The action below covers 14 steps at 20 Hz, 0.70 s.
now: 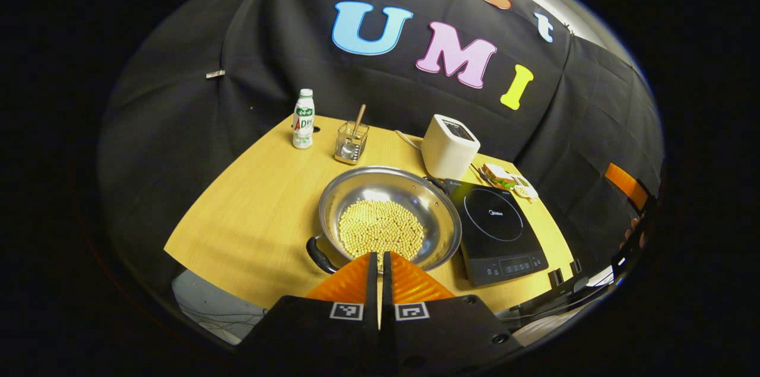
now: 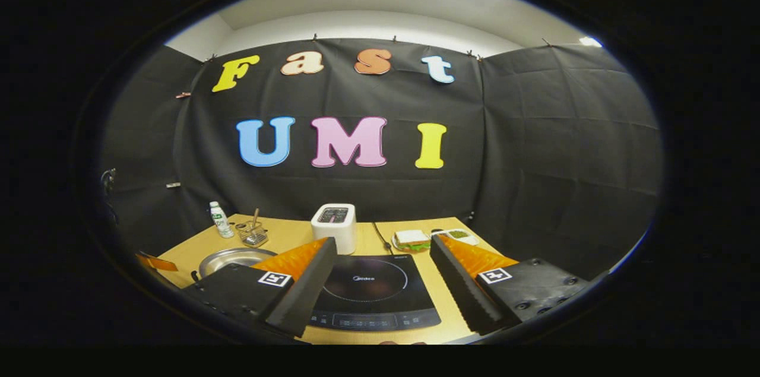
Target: First push the handle of the pot to place it horizontally, then grasp the pot with both hands and set it on the induction cooktop.
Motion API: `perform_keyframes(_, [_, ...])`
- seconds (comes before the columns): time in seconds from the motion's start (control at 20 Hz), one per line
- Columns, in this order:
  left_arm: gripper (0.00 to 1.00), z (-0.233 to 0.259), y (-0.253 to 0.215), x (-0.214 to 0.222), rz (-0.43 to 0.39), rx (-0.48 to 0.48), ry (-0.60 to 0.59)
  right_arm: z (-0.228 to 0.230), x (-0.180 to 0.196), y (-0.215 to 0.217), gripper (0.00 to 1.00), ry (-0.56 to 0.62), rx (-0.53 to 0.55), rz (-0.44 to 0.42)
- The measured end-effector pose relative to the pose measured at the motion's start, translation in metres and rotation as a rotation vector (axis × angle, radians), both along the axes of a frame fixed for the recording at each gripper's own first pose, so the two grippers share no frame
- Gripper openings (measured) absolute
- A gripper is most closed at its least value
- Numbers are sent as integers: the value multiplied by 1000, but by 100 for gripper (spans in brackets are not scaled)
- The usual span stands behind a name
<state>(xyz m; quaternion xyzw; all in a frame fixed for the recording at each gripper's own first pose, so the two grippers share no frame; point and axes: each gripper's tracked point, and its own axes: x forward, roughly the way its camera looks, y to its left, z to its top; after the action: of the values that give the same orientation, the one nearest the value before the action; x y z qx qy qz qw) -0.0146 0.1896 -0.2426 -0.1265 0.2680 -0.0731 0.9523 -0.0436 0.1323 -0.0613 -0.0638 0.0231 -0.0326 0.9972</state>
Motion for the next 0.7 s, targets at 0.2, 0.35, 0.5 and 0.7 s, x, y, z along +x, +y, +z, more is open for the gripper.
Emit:
perform_keyframes(0.2, [5,-21,-8,2,-46,-12,38,-8,-4,11,98,17,-29,17])
perform_keyframes(0.35, [5,-38,-14,7,-100,15,77,-12,-6,18,99,25,-29,25])
perform_keyframes(0.5, [5,-55,-15,12,-144,54,113,-19,-5,20,99,42,-35,26])
perform_keyframes(0.7, [5,-74,-14,19,-205,97,174,-29,-5,21,98,61,-33,15])
